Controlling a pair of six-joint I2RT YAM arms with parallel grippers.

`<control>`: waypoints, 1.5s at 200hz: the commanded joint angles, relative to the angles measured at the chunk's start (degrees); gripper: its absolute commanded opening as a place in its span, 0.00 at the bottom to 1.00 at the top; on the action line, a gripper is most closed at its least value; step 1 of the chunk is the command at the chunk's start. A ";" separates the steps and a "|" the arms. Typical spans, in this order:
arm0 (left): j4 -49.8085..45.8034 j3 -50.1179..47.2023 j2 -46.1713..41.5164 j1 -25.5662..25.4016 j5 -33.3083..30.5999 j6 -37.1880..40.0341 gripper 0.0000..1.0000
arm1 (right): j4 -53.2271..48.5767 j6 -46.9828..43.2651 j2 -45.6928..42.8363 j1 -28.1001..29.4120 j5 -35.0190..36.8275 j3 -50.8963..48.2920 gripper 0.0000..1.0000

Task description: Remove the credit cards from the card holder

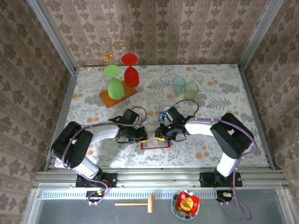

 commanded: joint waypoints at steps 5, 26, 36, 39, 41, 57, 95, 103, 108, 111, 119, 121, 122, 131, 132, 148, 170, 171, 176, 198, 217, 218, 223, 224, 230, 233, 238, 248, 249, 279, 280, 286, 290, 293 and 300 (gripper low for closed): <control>-3.29 0.37 1.90 -0.08 -1.46 1.57 0.04 | 1.92 1.23 0.71 -0.21 -2.51 -0.25 0.23; -3.26 0.46 1.98 -0.20 -1.41 1.53 0.04 | 2.81 1.67 0.66 -0.25 -3.35 -0.45 0.22; -3.31 0.46 2.00 -0.20 -1.37 1.63 0.04 | 3.36 2.05 0.52 -0.21 -3.72 -0.59 0.21; -3.31 0.46 2.01 -0.21 -1.35 1.61 0.04 | 3.50 2.13 0.51 -0.21 -3.82 -0.62 0.20; -3.31 0.46 2.08 -0.17 -1.32 1.61 0.04 | 3.63 2.16 0.51 -0.21 -3.91 -0.63 0.20; -3.27 0.55 2.02 -0.21 -1.24 1.61 0.04 | 4.17 2.45 0.49 -0.21 -4.14 -0.75 0.19; -3.35 0.55 1.82 -0.23 -1.28 1.63 0.04 | 3.36 2.13 0.78 -0.30 -3.09 -0.81 0.14; -3.47 0.48 1.80 -0.26 -1.33 1.63 0.04 | 3.08 2.01 0.62 -0.30 -2.84 -0.86 0.13; -3.47 0.46 1.78 -0.17 -1.37 1.62 0.04 | 2.94 1.90 0.52 -0.38 -2.62 -0.95 0.13; -3.42 0.47 1.74 -0.26 -1.37 1.68 0.04 | 2.83 1.87 0.39 -0.38 -2.52 -0.95 0.12; -3.36 0.37 1.74 -0.22 -1.37 1.63 0.04 | 2.71 1.70 0.20 -0.46 -2.26 -1.14 0.11; -3.39 0.35 1.73 -0.26 -1.37 1.55 0.04 | 2.64 1.66 0.10 -0.47 -2.26 -1.16 0.11; -3.39 0.36 1.75 -0.24 -1.37 1.54 0.04 | 2.66 1.65 0.09 -0.51 -2.19 -1.21 0.11; -3.28 0.26 1.78 -0.21 -1.37 1.54 0.04 | 2.30 1.35 -0.17 -0.64 -1.84 -1.42 0.10; -3.30 0.28 1.74 -0.21 -1.37 1.53 0.04 | 2.23 1.33 -0.22 -0.64 -1.80 -1.43 0.10; -3.19 0.20 1.63 -0.22 -1.37 1.43 0.04 | 0.12 0.15 -0.77 -0.95 -0.37 -1.34 0.08; -3.17 0.10 1.60 -0.26 -1.50 1.35 0.04 | -3.41 -1.70 -2.02 -1.51 1.45 -1.21 0.07; -3.11 0.11 1.60 -0.24 -1.52 1.39 0.04 | -3.53 -1.79 -2.07 -1.56 1.51 -1.19 0.07; -3.01 0.04 1.49 -0.30 -1.46 1.29 0.04 | -4.15 -2.18 -2.46 -1.72 1.80 -1.17 0.07; -2.96 -0.19 1.44 -0.26 -1.37 1.17 0.04 | -6.80 -3.72 -4.10 -2.55 3.08 -1.12 0.07; -2.87 -0.15 1.43 -0.30 -1.46 1.21 0.04 | -9.00 -4.99 -5.39 -3.14 4.01 -0.84 0.07; -2.87 -0.15 1.43 -0.26 -1.46 1.19 0.04 | -9.09 -5.05 -5.43 -3.17 4.02 -0.83 0.07; -2.79 -0.24 1.42 -0.29 -1.46 1.11 0.04 | -9.49 -5.32 -5.69 -3.25 4.11 -0.82 0.07; -2.79 -0.24 1.38 -0.30 -1.46 1.10 0.04 | -9.60 -5.35 -5.75 -3.22 4.16 -0.77 0.07; -2.71 -0.24 1.34 -0.23 -1.46 1.08 0.04 | -10.21 -5.66 -6.12 -3.37 4.40 -0.65 0.06; -2.69 -0.24 1.34 -0.23 -1.48 1.08 0.04 | -10.55 -5.79 -6.27 -3.37 4.53 -0.65 0.07; -2.57 -0.24 1.34 -0.28 -1.46 1.01 0.04 | -11.10 -6.15 -6.54 -3.41 4.82 -0.39 0.06; -2.39 -0.38 1.33 -0.30 -1.49 0.96 0.04 | -12.26 -6.76 -6.94 -3.46 5.40 -0.04 0.06; -2.37 -0.40 1.33 -0.30 -1.47 0.93 0.04 | -12.35 -6.82 -7.04 -3.42 5.47 0.01 0.06; -2.07 -0.66 1.07 -0.22 -1.39 0.84 0.04 | -14.93 -8.40 -7.41 -3.43 6.58 1.41 0.06; -2.08 -0.67 1.03 -0.26 -1.42 0.83 0.04 | -14.96 -8.43 -7.41 -3.44 6.54 1.48 0.06; -1.99 -0.68 0.97 -0.25 -1.45 0.82 0.04 | -15.07 -8.46 -7.31 -3.38 6.45 1.70 0.06; -1.99 -0.72 0.92 -0.27 -1.37 0.82 0.04 | -15.08 -8.46 -7.23 -3.37 6.41 1.87 0.06; -1.97 -0.76 0.90 -0.27 -1.38 0.90 0.04 | -15.11 -8.46 -7.18 -3.33 6.32 1.97 0.06; -1.87 -0.77 0.75 -0.23 -1.46 0.76 0.04 | -15.13 -8.46 -7.04 -3.20 6.24 2.15 0.06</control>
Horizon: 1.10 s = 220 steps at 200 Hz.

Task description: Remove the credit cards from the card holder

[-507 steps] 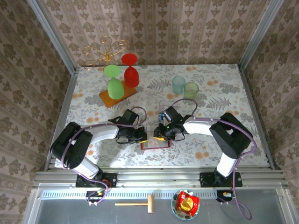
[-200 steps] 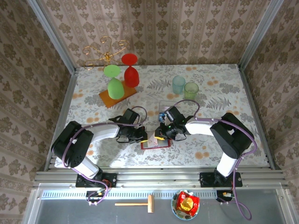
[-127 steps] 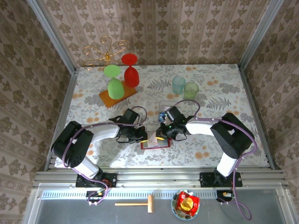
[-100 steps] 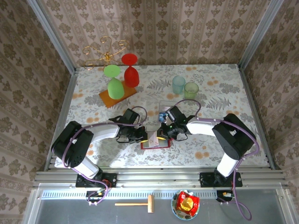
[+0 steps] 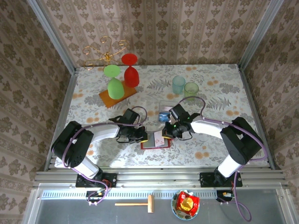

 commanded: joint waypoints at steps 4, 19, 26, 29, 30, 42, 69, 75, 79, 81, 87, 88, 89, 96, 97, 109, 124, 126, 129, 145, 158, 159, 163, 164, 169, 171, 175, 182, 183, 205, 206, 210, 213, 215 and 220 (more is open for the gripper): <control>-1.73 -1.12 0.41 -0.21 -1.68 0.51 0.04 | -4.04 -1.66 -0.64 0.05 2.21 1.92 0.06; -1.57 -1.33 0.17 -0.15 -1.65 0.43 0.04 | -4.50 -1.81 -0.53 0.26 2.38 2.44 0.05; -1.40 -1.49 0.09 -0.16 -1.65 0.36 0.04 | -4.92 -2.00 -0.53 0.35 2.62 2.96 0.05; -1.34 -1.57 0.01 -0.23 -1.65 0.32 0.04 | -5.02 -2.01 -0.56 0.36 2.77 3.07 0.05; -1.31 -1.58 -0.02 -0.23 -1.65 0.33 0.04 | -5.06 -2.01 -0.52 0.40 2.80 3.09 0.05; -1.03 -1.81 -0.08 -0.16 -1.65 0.08 0.04 | -5.11 -1.94 -0.33 0.51 2.83 3.36 0.05; -0.84 -2.02 -0.29 -0.22 -1.65 0.07 0.04 | -5.21 -1.08 0.34 1.68 2.39 4.06 0.06; -0.73 -2.04 -0.19 -0.20 -1.68 0.01 0.04 | -4.99 -0.76 0.44 2.04 2.29 4.10 0.07; -0.64 -2.16 -0.15 -0.17 -1.66 0.00 0.04 | -4.88 -0.44 0.48 2.30 2.18 4.20 0.08; -0.56 -2.16 -0.15 -0.20 -1.65 -0.06 0.04 | -4.86 -0.26 0.52 2.46 2.14 4.27 0.09; -0.42 -2.13 -0.12 -0.18 -1.58 -0.10 0.04 | -4.83 0.14 0.57 2.83 1.99 4.41 0.10; -0.37 -2.13 -0.12 -0.21 -1.57 -0.10 0.04 | -4.79 0.25 0.57 2.91 1.97 4.47 0.10; -0.35 -2.13 -0.08 -0.22 -1.52 -0.10 0.04 | -4.81 0.35 0.61 2.95 1.92 4.50 0.11; -0.24 -2.15 0.02 -0.22 -1.48 -0.19 0.04 | -4.87 0.65 0.73 3.36 1.95 4.75 0.12; -0.24 -2.14 -0.01 -0.23 -1.43 -0.19 0.04 | -4.94 0.68 0.69 3.44 1.90 4.77 0.12; -0.24 -2.15 -0.02 -0.16 -1.31 -0.10 0.04 | -5.86 1.15 0.49 4.14 2.19 5.11 0.13; -0.35 -2.26 -0.19 -0.15 -1.32 -0.02 0.04 | -6.75 1.39 -0.02 4.73 2.64 5.13 0.13; -0.35 -2.25 -0.17 -0.15 -1.31 0.03 0.04 | -6.87 1.47 -0.08 4.85 2.69 5.16 0.13; -0.27 -2.27 -0.20 -0.15 -1.35 0.06 0.04 | -7.04 1.50 -0.19 4.91 2.79 5.12 0.13; -0.02 -2.39 -0.07 -0.19 -1.13 -0.01 0.04 | -7.80 1.59 -0.71 5.03 3.64 5.14 0.13; 0.11 -2.39 -0.09 -0.18 -1.06 -0.09 0.04 | -8.25 1.64 -0.99 5.01 4.35 5.17 0.14; 0.11 -2.39 -0.11 -0.21 -1.05 -0.10 0.04 | -8.26 1.66 -1.04 5.05 4.38 5.16 0.14; 0.11 -2.47 -0.13 -0.15 -1.11 -0.10 0.04 | -8.34 1.68 -1.04 5.06 4.47 5.23 0.14; 0.11 -2.48 -0.17 -0.20 -1.12 -0.10 0.04 | -8.39 1.63 -1.11 5.03 4.53 5.23 0.14; 0.11 -2.48 -0.19 -0.23 -1.13 -0.10 0.04 | -8.48 1.76 -1.19 5.01 4.67 5.23 0.14; 0.11 -2.48 -0.21 -0.19 -1.15 -0.10 0.04 | -8.49 1.77 -1.23 5.01 4.69 5.23 0.13; 0.11 -2.52 -0.29 -0.16 -1.18 -0.10 0.04 | -8.45 1.77 -1.26 5.07 4.69 5.18 0.13; 0.10 -2.58 -0.37 -0.23 -1.16 -0.10 0.04 | -8.44 1.85 -1.35 5.09 4.80 5.20 0.13; 0.11 -2.57 -0.38 -0.19 -1.19 -0.10 0.04 | -8.44 1.85 -1.32 5.09 4.78 5.17 0.13; 0.11 -2.80 -0.54 -0.20 -1.13 -0.12 0.04 | -8.53 1.60 -1.43 5.09 5.20 5.37 0.12; 0.11 -2.77 -0.51 -0.22 -1.17 -0.11 0.04 | -8.57 1.60 -1.44 5.09 5.20 5.43 0.12; 0.04 -2.75 -0.55 -0.21 -1.15 -0.23 0.04 | -8.68 1.55 -1.41 5.09 5.25 5.49 0.12; 0.03 -2.74 -0.64 -0.20 -1.14 -0.20 0.04 | -8.62 1.51 -1.39 5.09 5.28 5.49 0.11; 0.03 -2.74 -0.65 -0.18 -1.13 -0.19 0.04 | -8.63 1.50 -1.37 5.09 5.29 5.54 0.11; 0.07 -2.81 -0.71 -0.23 -1.18 -0.26 0.04 | -8.67 1.52 -1.53 5.09 5.24 5.54 0.11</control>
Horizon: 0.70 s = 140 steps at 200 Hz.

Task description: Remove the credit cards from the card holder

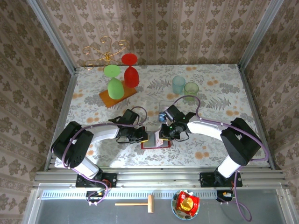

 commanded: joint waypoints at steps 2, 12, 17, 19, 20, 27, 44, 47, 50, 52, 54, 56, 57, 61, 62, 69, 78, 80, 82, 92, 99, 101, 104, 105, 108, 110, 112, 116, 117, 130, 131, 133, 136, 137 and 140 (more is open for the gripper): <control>-2.26 -1.73 -0.43 -0.21 -1.36 -0.19 0.04 | -2.37 0.33 -1.60 0.28 1.87 1.64 0.10; -2.21 -1.91 -0.62 -0.15 -1.41 -0.30 0.04 | -2.32 0.19 -1.81 0.27 1.87 1.63 0.09; -2.12 -1.90 -0.72 -0.22 -1.35 -0.39 0.04 | -2.28 0.16 -2.02 0.28 1.92 1.60 0.08; -2.15 -1.91 -0.76 -0.17 -1.39 -0.32 0.04 | -2.25 0.15 -2.14 0.22 1.95 1.65 0.08; -2.15 -1.91 -0.80 -0.20 -1.37 -0.31 0.04 | -2.25 0.15 -2.20 0.25 1.96 1.63 0.08; -2.18 -1.92 -0.95 -0.16 -1.39 -0.48 0.04 | -2.52 -0.11 -2.56 0.28 2.17 1.71 0.07; -2.65 -1.68 -1.53 -0.15 -1.52 -0.56 0.04 | -3.76 -1.07 -3.46 0.08 2.88 2.38 0.05; -2.75 -1.66 -1.70 -0.23 -1.62 -0.55 0.04 | -4.06 -1.36 -3.67 0.09 3.00 2.63 0.05; -2.95 -1.64 -1.85 -0.18 -1.68 -0.52 0.04 | -4.42 -1.67 -3.86 0.01 3.15 2.79 0.05; -3.06 -1.52 -2.03 -0.16 -1.74 -0.49 0.04 | -4.68 -1.87 -3.98 -0.03 3.25 2.91 0.05; -3.15 -1.44 -2.17 -0.15 -1.77 -0.48 0.04 | -4.88 -2.05 -4.01 -0.06 3.32 3.03 0.05; -3.31 -1.34 -2.22 -0.19 -1.78 -0.48 0.04 | -5.12 -2.27 -4.15 -0.13 3.36 3.19 0.05; -3.35 -1.32 -2.27 -0.17 -1.83 -0.52 0.05 | -5.27 -2.38 -4.22 -0.14 3.37 3.23 0.05; -3.59 -1.17 -2.54 -0.21 -1.93 -0.36 0.05 | -5.81 -2.87 -4.42 -0.32 3.48 3.44 0.04; -3.66 -1.11 -2.61 -0.22 -1.95 -0.37 0.05 | -5.87 -2.94 -4.49 -0.42 3.51 3.57 0.05; -4.14 -0.79 -2.89 -0.19 -2.09 -0.23 0.05 | -6.73 -3.82 -4.83 -0.62 3.69 4.11 0.04; -4.77 -0.21 -3.31 -0.18 -2.23 -0.05 0.05 | -8.15 -5.17 -5.38 -1.15 3.96 4.85 0.04; -4.85 -0.06 -3.30 -0.22 -2.36 0.07 0.05 | -8.49 -5.55 -5.53 -1.35 3.98 5.01 0.04; -4.96 0.06 -3.29 -0.19 -2.32 0.06 0.06 | -8.78 -5.92 -5.59 -1.49 4.05 5.20 0.03; -5.37 0.60 -3.49 -0.15 -2.40 0.20 0.07 | -10.39 -7.89 -6.09 -2.20 4.48 6.04 0.03; -5.59 0.88 -3.56 -0.16 -2.40 0.27 0.08 | -11.68 -9.84 -6.40 -2.71 4.53 6.61 0.03; -5.63 0.94 -3.58 -0.09 -2.44 0.30 0.08 | -12.17 -10.48 -6.51 -2.84 4.52 6.79 0.03; -5.71 1.10 -3.57 -0.13 -2.41 0.36 0.08 | -12.66 -11.51 -6.61 -3.02 4.59 7.01 0.03; -5.74 1.09 -3.56 -0.10 -2.40 0.34 0.08 | -12.82 -11.70 -6.64 -3.08 4.64 7.12 0.03; -5.76 1.23 -3.60 -0.08 -2.44 0.37 0.09 | -13.20 -12.93 -6.83 -3.27 4.68 7.34 0.02; -5.72 1.24 -3.63 -0.07 -2.48 0.39 0.09 | -13.56 -13.69 -6.90 -3.37 4.69 7.56 0.02; -5.75 1.36 -3.58 -0.08 -2.53 0.40 0.09 | -13.80 -14.50 -7.07 -3.51 4.76 7.75 0.01; -5.83 1.50 -3.56 -0.14 -2.50 0.41 0.10 | -14.40 -15.98 -7.25 -3.70 4.85 8.15 0.01; -5.84 1.55 -3.65 -0.14 -2.49 0.45 0.10 | -14.56 -16.40 -7.26 -3.73 4.90 8.22 0.01; -5.97 1.95 -3.80 0.01 -2.49 0.40 0.11 | -16.92 -22.45 -7.58 -4.09 5.60 9.84 0.00; -6.00 1.99 -3.81 -0.03 -2.49 0.40 0.11 | -17.10 -22.97 -7.65 -4.10 5.76 9.98 0.00; -6.00 2.01 -3.88 -0.01 -2.49 0.42 0.11 | -17.56 -23.91 -7.64 -4.11 6.17 10.27 0.00; -5.96 2.09 -3.95 -0.02 -2.49 0.40 0.11 | -18.26 -25.27 -7.63 -4.03 6.83 10.71 0.00; -5.95 2.11 -3.93 0.00 -2.49 0.40 0.12 | -18.51 -25.75 -7.58 -4.07 7.03 10.86 0.00; -6.02 2.20 -4.03 0.02 -2.56 0.51 0.12 | -19.03 -27.03 -7.62 -4.17 7.69 11.29 0.00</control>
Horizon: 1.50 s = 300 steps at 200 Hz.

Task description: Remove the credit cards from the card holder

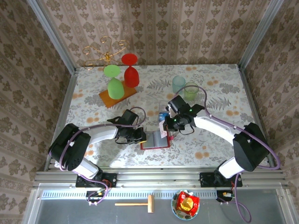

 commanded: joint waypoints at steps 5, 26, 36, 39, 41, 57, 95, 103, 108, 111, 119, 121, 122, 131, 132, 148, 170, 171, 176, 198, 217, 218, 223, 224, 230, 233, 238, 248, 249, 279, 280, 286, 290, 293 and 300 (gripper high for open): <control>-1.85 2.06 -1.92 -0.08 -0.78 0.47 0.12 | -8.96 -15.07 -1.69 -0.50 5.22 4.34 0.00; -1.89 2.28 -2.64 0.24 -0.77 0.70 0.13 | -13.75 -26.81 -0.63 -1.05 7.47 7.27 0.00; -1.65 2.13 -3.15 0.45 -0.68 0.74 0.13 | -15.63 -32.86 -0.36 -1.02 8.29 8.47 0.00; -1.57 2.07 -3.26 0.50 -0.67 0.74 0.14 | -15.95 -34.60 -0.36 -1.05 8.86 8.75 0.00; -1.55 2.03 -3.39 0.52 -0.67 0.73 0.14 | -16.20 -35.63 -0.33 -1.03 9.29 8.97 0.00; -1.45 1.59 -4.50 1.07 -0.70 1.03 0.16 | -17.94 -44.85 -0.64 -1.01 12.48 10.63 0.00; -1.54 0.14 -7.33 2.26 -1.31 1.17 0.16 | -21.44 -60.07 1.05 -1.98 17.78 15.50 0.00; -1.54 -0.22 -7.88 2.51 -1.37 1.09 0.16 | -22.51 -62.62 1.67 -2.23 17.98 16.76 0.00; -1.53 -0.46 -8.19 2.62 -1.38 1.02 0.16 | -23.12 -64.12 1.90 -2.41 18.04 17.56 0.00; -1.54 -0.59 -8.34 2.69 -1.45 0.95 0.17 | -23.36 -64.94 2.14 -2.52 18.05 18.08 0.00; -1.48 -0.94 -8.69 2.86 -1.55 0.91 0.17 | -24.02 -67.09 2.75 -2.95 17.83 19.36 0.00; -1.48 -1.05 -8.70 2.89 -1.55 0.89 0.17 | -24.17 -67.53 2.86 -3.02 17.71 19.68 0.00; -1.51 -1.10 -8.80 2.99 -1.55 0.85 0.17 | -24.23 -67.86 2.99 -3.09 17.66 19.78 0.00; -1.54 -1.32 -9.02 3.15 -1.55 0.76 0.17 | -24.66 -69.94 3.75 -3.63 17.27 21.20 0.00; -1.54 -1.36 -9.04 3.16 -1.55 0.74 0.17 | -24.69 -70.17 3.87 -3.71 17.27 21.29 0.00; -1.63 -1.59 -9.15 3.47 -1.39 0.81 0.18 | -26.11 -72.59 5.93 -4.93 15.96 24.77 0.00; -1.88 -1.76 -9.26 3.87 -1.38 0.79 0.18 | -28.78 -75.12 9.91 -6.20 14.31 30.13 0.00; -1.93 -1.76 -9.25 3.87 -1.38 0.76 0.18 | -28.86 -75.22 10.07 -6.26 14.24 30.37 0.00; -2.05 -1.76 -9.28 3.95 -1.38 0.73 0.18 | -29.30 -75.66 10.99 -6.53 13.89 31.39 0.00; -2.67 -1.80 -9.33 4.39 -1.38 0.91 0.18 | -31.79 -77.16 14.93 -7.70 10.97 36.36 0.00; -3.36 -1.90 -9.65 4.90 -1.46 0.91 0.18 | -33.51 -78.30 18.48 -8.48 10.49 40.22 0.00; -3.42 -1.92 -9.66 4.91 -1.46 0.91 0.18 | -33.64 -78.39 18.66 -8.50 10.49 40.38 0.00; -3.60 -2.02 -9.81 5.09 -1.46 1.06 0.18 | -34.13 -78.70 19.56 -8.73 10.46 41.34 0.00; -3.58 -2.02 -9.83 5.10 -1.46 1.03 0.18 | -34.31 -78.81 19.77 -8.76 10.43 41.51 0.00; -3.76 -2.02 -9.97 5.27 -1.55 1.00 0.18 | -34.98 -79.19 20.89 -9.02 10.49 42.73 0.00; -3.82 -2.10 -10.07 5.35 -1.55 1.02 0.18 | -35.41 -79.33 21.55 -9.11 10.44 43.34 0.00; -4.01 -2.13 -10.18 5.51 -1.55 1.07 0.18 | -35.96 -79.72 22.48 -9.35 10.47 44.36 0.00; -4.37 -2.13 -10.44 5.80 -1.64 1.11 0.18 | -37.02 -80.06 24.32 -9.74 10.57 46.12 0.00; -4.36 -2.17 -10.46 5.80 -1.64 1.09 0.18 | -37.07 -80.11 24.48 -9.75 10.53 46.27 0.00; -5.12 -2.23 -10.98 6.58 -1.90 1.17 0.18 | -38.70 -81.00 28.86 -10.93 10.22 50.49 0.00; -5.13 -2.22 -10.99 6.59 -1.90 1.17 0.18 | -38.70 -81.06 28.99 -10.96 10.18 50.61 0.00; -5.24 -2.20 -11.02 6.72 -1.90 1.11 0.18 | -39.14 -81.46 29.81 -11.11 10.06 51.45 0.00; -5.32 -2.20 -11.02 6.73 -1.90 1.10 0.18 | -39.44 -81.68 30.21 -11.20 9.92 51.89 0.00; -5.32 -2.20 -11.04 6.77 -1.90 1.09 0.18 | -39.54 -81.89 30.70 -11.24 9.88 52.23 0.00; -5.54 -2.15 -11.08 6.85 -1.93 1.12 0.18 | -39.85 -82.20 31.51 -11.41 9.80 52.83 0.00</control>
